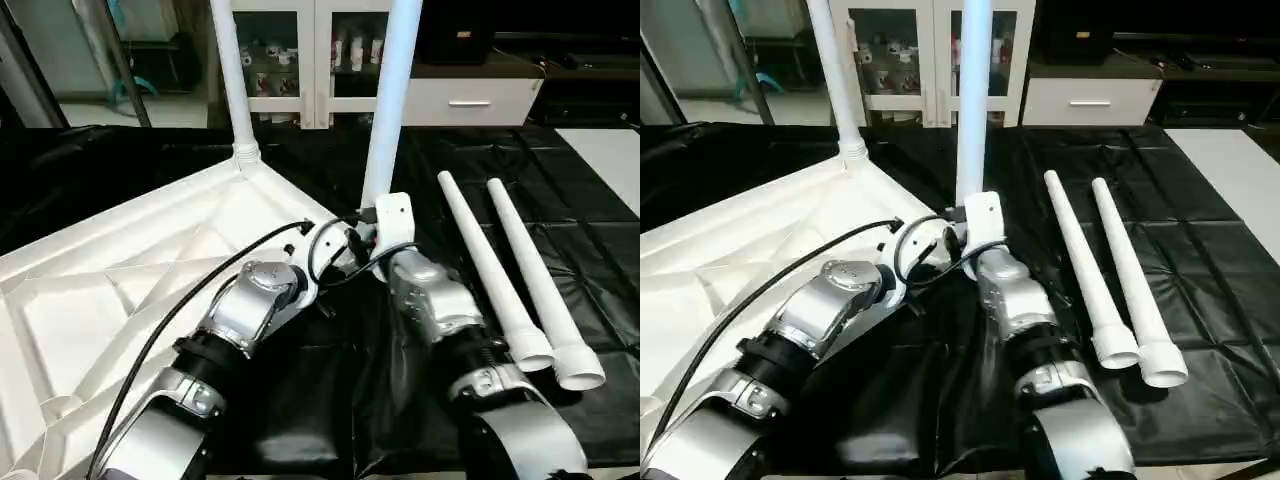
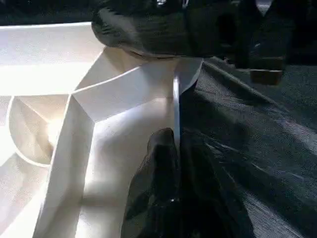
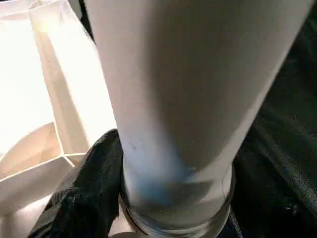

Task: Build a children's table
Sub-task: Rotate leg to tighten

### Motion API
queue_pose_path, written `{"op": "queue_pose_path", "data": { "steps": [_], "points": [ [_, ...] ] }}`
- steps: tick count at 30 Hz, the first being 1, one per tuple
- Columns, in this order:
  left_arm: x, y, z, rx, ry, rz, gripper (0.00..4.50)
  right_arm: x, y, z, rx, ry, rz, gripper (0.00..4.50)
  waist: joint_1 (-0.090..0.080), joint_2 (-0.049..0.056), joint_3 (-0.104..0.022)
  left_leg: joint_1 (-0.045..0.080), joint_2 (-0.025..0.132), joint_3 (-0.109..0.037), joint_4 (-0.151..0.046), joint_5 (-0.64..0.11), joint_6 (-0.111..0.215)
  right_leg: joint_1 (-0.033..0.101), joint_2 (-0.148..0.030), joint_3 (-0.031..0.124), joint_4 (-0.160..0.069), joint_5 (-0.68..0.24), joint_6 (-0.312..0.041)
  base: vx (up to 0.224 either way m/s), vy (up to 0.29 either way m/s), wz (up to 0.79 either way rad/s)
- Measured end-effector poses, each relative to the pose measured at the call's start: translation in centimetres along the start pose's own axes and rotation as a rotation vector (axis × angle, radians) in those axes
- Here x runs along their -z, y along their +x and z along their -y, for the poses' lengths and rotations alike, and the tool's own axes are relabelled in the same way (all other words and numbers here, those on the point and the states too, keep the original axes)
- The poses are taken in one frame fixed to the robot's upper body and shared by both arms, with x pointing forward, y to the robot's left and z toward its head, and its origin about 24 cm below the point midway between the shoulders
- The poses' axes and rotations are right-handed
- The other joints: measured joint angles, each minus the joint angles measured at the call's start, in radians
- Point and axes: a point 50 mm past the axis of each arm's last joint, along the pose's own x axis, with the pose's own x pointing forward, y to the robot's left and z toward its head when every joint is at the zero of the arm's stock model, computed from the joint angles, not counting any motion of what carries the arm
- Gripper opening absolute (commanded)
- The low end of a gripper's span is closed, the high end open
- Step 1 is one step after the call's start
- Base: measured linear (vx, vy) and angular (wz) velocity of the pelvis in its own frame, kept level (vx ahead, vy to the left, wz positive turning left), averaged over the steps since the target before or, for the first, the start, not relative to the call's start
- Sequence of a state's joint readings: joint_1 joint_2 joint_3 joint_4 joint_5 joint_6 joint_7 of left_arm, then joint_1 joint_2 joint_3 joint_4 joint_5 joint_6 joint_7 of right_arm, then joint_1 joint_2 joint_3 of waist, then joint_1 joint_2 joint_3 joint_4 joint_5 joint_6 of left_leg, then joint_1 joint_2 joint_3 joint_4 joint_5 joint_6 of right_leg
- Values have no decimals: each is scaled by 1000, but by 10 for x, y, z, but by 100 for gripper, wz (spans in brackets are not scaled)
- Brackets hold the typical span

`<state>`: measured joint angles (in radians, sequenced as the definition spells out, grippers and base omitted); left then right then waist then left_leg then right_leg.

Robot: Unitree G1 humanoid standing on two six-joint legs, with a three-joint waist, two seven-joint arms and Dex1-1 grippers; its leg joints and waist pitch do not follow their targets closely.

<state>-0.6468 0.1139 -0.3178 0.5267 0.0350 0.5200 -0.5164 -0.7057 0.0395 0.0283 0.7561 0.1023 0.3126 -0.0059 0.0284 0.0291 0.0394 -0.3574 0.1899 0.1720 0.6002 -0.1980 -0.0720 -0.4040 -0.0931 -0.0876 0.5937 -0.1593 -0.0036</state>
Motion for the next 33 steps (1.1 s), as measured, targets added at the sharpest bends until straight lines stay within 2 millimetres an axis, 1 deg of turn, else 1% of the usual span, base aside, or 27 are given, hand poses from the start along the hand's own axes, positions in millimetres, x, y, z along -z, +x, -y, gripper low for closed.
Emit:
{"op": "queue_pose_path", "data": {
  "steps": [2, 3, 4, 5, 6, 7, 9, 10, 11, 12, 15, 17, 20, 22, 25, 26, 27, 28, 29, 30, 31, 33],
  "points": [
    [0, 1, -1, -1, 6, 2, 0, 1, 1, -1, 2, -1, 10, 272, 0, 1, 0, 0, 0, 0, 0, 0, 0, 0, 0, 0, 0, 0, 0, 0, 0, 0],
    [0, 1, -1, -1, 11, 4, 0, 1, 1, 0, 1, -6, 20, 272, 0, 4, 1, 0, 0, 0, 0, 0, 0, 0, 0, 0, 0, 0, 0, 0, 0, 0],
    [0, 1, -2, -2, 18, 6, 0, 1, 1, 2, -3, -10, 31, 307, 0, 7, 2, 0, 0, 0, 0, 0, 0, 0, 0, 0, 0, 0, 0, 0, 0, 0],
    [0, 2, -2, 3, 29, 9, 0, 1, 0, 4, -10, -13, 40, 307, 2, 7, 2, 0, 0, 0, -1, 0, 0, 0, 0, 0, 0, 0, 0, 0, 0, 0],
    [-1, 3, -1, 9, 41, 12, 0, 2, 0, 7, -15, -16, 48, 342, 3, 7, 2, -1, 0, 0, -2, 0, 0, 0, 0, 0, 0, 0, 0, 0, 0, 0],
    [-2, 4, -1, 18, 50, 15, 0, 3, -3, 9, -17, -20, 57, 342, 6, 7, 2, -2, 0, 0, -4, 0, 0, 0, 0, 0, 0, 0, 0, 0, 0, 0],
    [-2, 4, -3, 8, 66, 19, 0, 4, -6, 10, -34, -34, 71, 344, 4, 7, 2, -2, 1, 1, -5, 0, 0, -1, 0, 0, 0, 0, 1, 0, 0, 0],
    [-1, 3, -5, 4, 79, 22, 0, 5, -10, 12, -43, -51, 88, 370, 4, 7, 2, -3, 1, 0, -6, 0, 0, -1, 1, -1, 0, 0, 1, 0, 0, 0],
    [-1, 3, -6, 4, 86, 25, 0, 6, -13, 14, -47, -64, 94, 370, 4, 8, 2, -3, 1, 0, -6, 0, 0, -1, 1, -1, 0, 0, 2, 0, 0, 0],
    [-1, 3, -6, 5, 92, 28, 0, 6, -15, 15, -51, -79, 98, 381, 4, 8, 2, -3, 1, 0, -7, 0, 0, -1, 1, -1, 0, -1, 2, 0, 0, 0],
    [-2, 5, -5, 22, 123, 45, 0, 7, -28, 23, -63, -97, 118, 381, 6, 10, 2, -3, 1, 0, -8, 0, 0, -1, 1, 0, -1, -1, 3, 0, 0, 0],
    [-3, 7, -6, 34, 153, 56, 0, 7, -40, 33, -63, -113, 138, 381, 8, 14, 2, -4, 0, 0, -8, 0, 0, 0, 1, 0, -3, -2, 4, 0, 0, 0],
    [-3, 10, -7, 54, 226, 79, 0, 10, -55, 41, -67, -130, 146, 381, 10, 18, 2, -6, 0, 0, -9, 0, 0, 0, 0, 0, -5, -2, 4, 0, 0, 0],
    [-4, 12, -6, 65, 278, 96, 0, 13, -61, 43, -74, -142, 141, 381, 10, 23, 2, -8, 0, 0, -11, 0, 1, 0, 0, 1, -8, -1, 5, 0, 0, 0],
    [-6, 15, -2, 76, 331, 119, 0, 13, -63, 41, -72, -140, 135, 381, 11, 30, 2, -11, 0, 1, -11, 1, 2, 0, 0, 1, -8, -1, 5, 0, 0, 0],
    [-6, 16, -1, 78, 336, 124, 0, 13, -63, 40, -70, -137, 132, 381, 11, 31, 2, -11, 0, 1, -11, 2, 2, 0, 0, 1, -9, -1, 5, 0, 0, 0],
    [-7, 16, 0, 76, 337, 129, 59, 13, -63, 39, -70, -135, 128, 388, 11, 31, 1, -11, 0, 1, -11, 2, 2, 0, 0, 1, -9, -1, 5, 0, 0, 0],
    [-8, 17, -1, 67, 326, 151, 59, 13, -63, 39, -68, -134, 123, 388, 11, 31, 2, -12, 0, 1, -10, 2, 3, 0, 0, 1, -9, -2, 6, 0, 0, 0],
    [-13, 16, -1, 53, 303, 208, 64, 12, -64, 40, -65, -134, 119, 388, 11, 28, 4, -13, 0, 1, -10, 2, 3, -1, 0, 0, -9, -2, 6, 0, 0, 0],
    [-20, 15, -1, 41, 277, 261, 77, 12, -64, 39, -63, -133, 115, 388, 11, 22, 6, -14, 1, 0, -10, 2, 3, -2, 0, 0, -10, -2, 6, 0, 0, 0],
    [-28, 14, -1, 27, 261, 310, 77, 11, -65, 39, -66, -133, 113, 388, 9, 16, 9, -15, 1, 0, -8, 3, 4, -2, 0, 0, -10, -1, 5, 0, 0, 0],
    [-36, 11, -5, -1, 250, 360, 103, 9, -65, 37, -76, -136, 115, 388, 5, 10, 10, -15, 1, 1, -7, 4, 5, -2, 0, 0, -10, 0, 3, 0, 0, 0]
  ]
}}
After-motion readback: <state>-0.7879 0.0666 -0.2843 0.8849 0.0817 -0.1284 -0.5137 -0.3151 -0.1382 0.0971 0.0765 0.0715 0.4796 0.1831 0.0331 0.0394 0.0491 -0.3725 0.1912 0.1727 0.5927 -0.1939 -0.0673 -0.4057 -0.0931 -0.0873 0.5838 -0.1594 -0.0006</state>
